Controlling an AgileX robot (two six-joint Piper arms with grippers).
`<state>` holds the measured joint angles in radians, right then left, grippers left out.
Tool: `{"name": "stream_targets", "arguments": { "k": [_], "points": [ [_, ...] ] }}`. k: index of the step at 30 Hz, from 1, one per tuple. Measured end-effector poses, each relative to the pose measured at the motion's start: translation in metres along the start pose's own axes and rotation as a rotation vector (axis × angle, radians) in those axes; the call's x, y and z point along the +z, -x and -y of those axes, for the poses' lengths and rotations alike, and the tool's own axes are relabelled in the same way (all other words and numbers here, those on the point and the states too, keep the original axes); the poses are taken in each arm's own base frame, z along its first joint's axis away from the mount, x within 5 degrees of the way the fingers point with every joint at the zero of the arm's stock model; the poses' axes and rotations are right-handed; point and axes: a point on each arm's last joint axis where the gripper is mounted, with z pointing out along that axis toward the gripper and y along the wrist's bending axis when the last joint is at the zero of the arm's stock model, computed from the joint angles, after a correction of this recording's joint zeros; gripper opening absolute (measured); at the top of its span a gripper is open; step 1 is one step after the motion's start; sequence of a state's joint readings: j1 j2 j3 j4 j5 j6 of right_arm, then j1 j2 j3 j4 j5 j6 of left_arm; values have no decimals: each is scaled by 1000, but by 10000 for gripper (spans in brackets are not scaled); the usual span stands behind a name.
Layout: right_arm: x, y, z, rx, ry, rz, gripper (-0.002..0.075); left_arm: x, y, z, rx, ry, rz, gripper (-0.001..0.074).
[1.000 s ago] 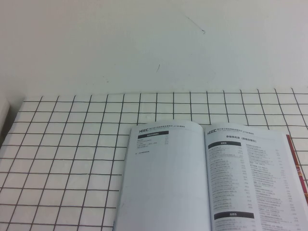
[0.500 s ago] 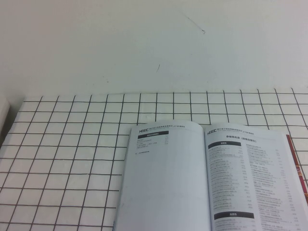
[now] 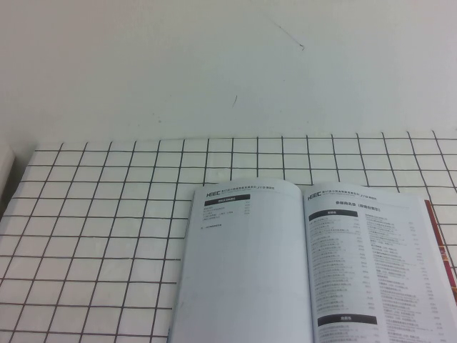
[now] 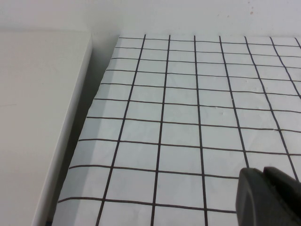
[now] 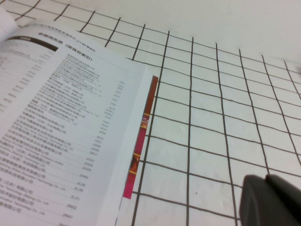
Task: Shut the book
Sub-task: 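Close the open booklet and leave it lying on the table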
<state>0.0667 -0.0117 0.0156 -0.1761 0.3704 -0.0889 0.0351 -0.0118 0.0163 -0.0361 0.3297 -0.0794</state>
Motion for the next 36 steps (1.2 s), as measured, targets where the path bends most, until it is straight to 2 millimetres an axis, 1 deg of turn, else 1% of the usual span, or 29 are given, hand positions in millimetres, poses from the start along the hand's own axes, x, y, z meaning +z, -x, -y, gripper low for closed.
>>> {"name": "stream_targets", "arguments": {
  "k": [25, 30, 36],
  "points": [
    [0, 0, 0, 0, 0, 0, -3, 0, 0, 0, 0, 0, 0, -4],
    [0, 0, 0, 0, 0, 0, -3, 0, 0, -2, 88, 18, 1, -4],
    [0, 0, 1, -32, -15, 3, -3, 0, 1, -7, 313, 75, -4, -4]
  ]
}}
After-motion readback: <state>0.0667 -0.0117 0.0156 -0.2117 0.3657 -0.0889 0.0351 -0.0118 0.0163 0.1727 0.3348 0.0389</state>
